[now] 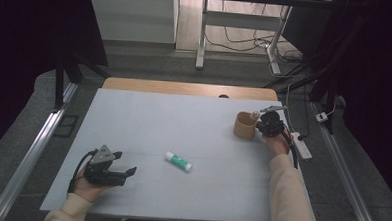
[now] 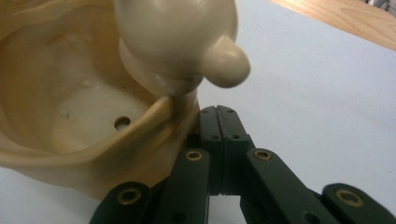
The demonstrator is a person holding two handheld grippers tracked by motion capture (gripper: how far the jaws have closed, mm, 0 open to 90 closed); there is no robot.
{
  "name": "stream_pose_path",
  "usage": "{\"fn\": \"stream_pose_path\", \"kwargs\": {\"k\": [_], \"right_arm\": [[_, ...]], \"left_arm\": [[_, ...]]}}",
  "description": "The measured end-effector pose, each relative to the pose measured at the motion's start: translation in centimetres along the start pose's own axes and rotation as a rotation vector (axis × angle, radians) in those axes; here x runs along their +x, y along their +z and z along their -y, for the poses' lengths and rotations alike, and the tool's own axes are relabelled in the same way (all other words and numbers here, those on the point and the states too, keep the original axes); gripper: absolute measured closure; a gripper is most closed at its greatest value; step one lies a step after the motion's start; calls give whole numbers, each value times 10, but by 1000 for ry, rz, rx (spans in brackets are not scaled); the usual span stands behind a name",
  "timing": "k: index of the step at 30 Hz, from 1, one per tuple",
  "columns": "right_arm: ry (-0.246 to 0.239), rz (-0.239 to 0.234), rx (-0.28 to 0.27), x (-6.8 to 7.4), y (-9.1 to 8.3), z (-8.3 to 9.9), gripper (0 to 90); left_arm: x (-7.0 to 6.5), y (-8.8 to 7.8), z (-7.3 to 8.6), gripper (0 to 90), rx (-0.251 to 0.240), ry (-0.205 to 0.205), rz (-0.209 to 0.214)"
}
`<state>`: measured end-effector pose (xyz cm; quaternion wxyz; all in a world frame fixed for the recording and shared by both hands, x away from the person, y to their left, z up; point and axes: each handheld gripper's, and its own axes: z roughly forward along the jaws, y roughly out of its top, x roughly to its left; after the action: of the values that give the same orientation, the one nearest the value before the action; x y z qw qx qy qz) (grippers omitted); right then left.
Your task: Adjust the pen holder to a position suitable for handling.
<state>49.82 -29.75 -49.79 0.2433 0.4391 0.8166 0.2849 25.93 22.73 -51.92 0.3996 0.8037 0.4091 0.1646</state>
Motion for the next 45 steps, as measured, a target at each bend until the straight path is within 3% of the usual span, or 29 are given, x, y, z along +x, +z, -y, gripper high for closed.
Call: {"fn": "stream_pose_path", "kwargs": {"k": [6,13,37,45], "right_arm": [[14,-2,-9,2,2,1,894],[-29,-22,-13,13,5,-2,894],[-62,-59,-18,38,3,-5,894],[-97,-100,-30,52,1,-5,894]], "left_arm": [[0,1,0,193,5,-2,5],[0,1,0,200,7,-3,6],[0,1,0,205,11,0,8],[0,1,0,206,12,2,8]]}}
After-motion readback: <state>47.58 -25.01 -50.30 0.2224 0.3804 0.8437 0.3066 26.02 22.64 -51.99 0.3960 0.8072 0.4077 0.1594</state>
